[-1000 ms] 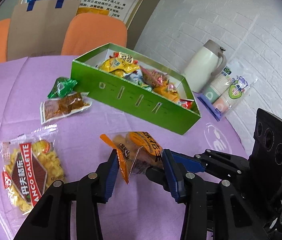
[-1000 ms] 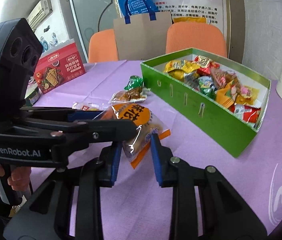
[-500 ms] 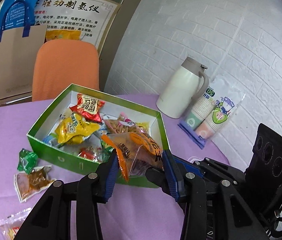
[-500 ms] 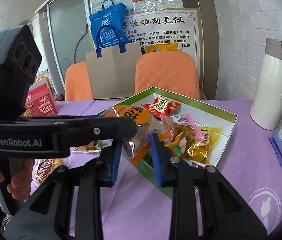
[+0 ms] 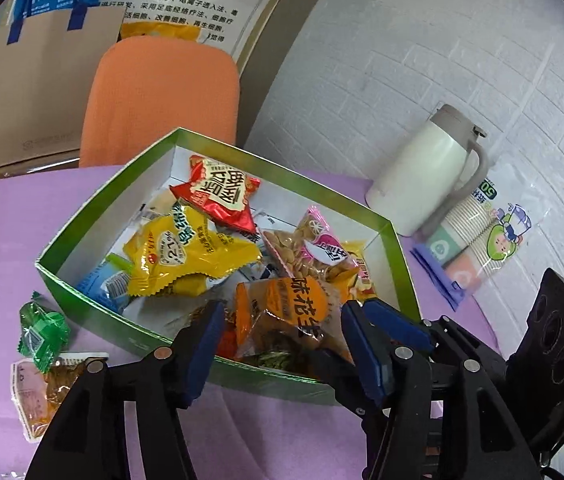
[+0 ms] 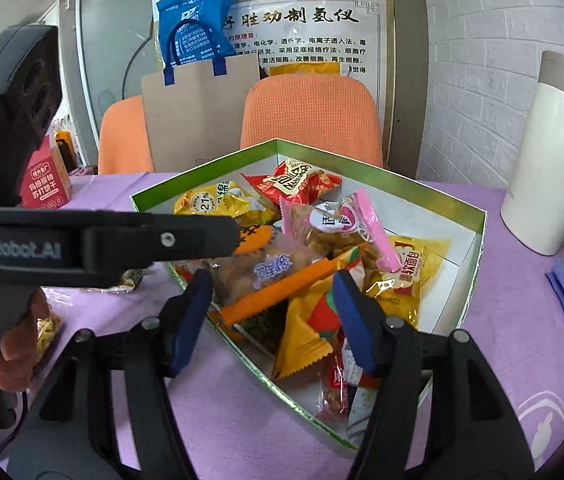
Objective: Organize snacks
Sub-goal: 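Lower the orange pastry into the green box and open the left tool, then move both tools toward the Danco Galette bag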
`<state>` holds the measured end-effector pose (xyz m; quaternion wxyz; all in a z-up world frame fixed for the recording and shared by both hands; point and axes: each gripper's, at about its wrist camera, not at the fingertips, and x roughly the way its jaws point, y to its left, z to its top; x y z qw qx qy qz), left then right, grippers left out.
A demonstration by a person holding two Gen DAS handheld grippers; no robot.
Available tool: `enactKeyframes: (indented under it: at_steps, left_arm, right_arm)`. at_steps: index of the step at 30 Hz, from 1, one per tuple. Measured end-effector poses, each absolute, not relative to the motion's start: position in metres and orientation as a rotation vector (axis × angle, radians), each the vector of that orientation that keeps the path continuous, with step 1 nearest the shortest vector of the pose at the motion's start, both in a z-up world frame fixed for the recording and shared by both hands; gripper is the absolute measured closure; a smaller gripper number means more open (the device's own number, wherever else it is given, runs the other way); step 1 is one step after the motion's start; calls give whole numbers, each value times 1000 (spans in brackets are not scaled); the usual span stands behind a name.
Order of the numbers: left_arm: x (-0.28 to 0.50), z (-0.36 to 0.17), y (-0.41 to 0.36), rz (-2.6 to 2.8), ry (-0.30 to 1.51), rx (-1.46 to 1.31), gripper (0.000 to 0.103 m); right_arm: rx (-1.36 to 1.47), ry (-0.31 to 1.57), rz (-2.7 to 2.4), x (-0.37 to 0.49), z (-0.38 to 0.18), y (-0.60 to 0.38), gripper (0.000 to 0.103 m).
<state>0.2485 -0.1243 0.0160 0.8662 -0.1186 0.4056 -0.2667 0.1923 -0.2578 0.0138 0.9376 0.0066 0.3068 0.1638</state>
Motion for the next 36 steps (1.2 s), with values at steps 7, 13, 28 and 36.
enactKeyframes:
  at_steps: [7, 13, 28, 36]
  left_arm:
    - [233, 34, -107, -506, 791, -255, 18]
    - [199, 53, -95, -417, 753, -207, 12]
    - [107, 39, -65, -250, 772, -138, 12]
    - [85, 21, -33, -192, 811, -171, 12]
  right_arm:
    - [-35, 585, 317, 177, 27, -258, 9]
    - [-36, 555, 365, 145, 41, -254, 0]
    - [-28, 625, 469, 90, 19, -228, 0]
    - [-4, 669, 521, 82, 11, -206, 0]
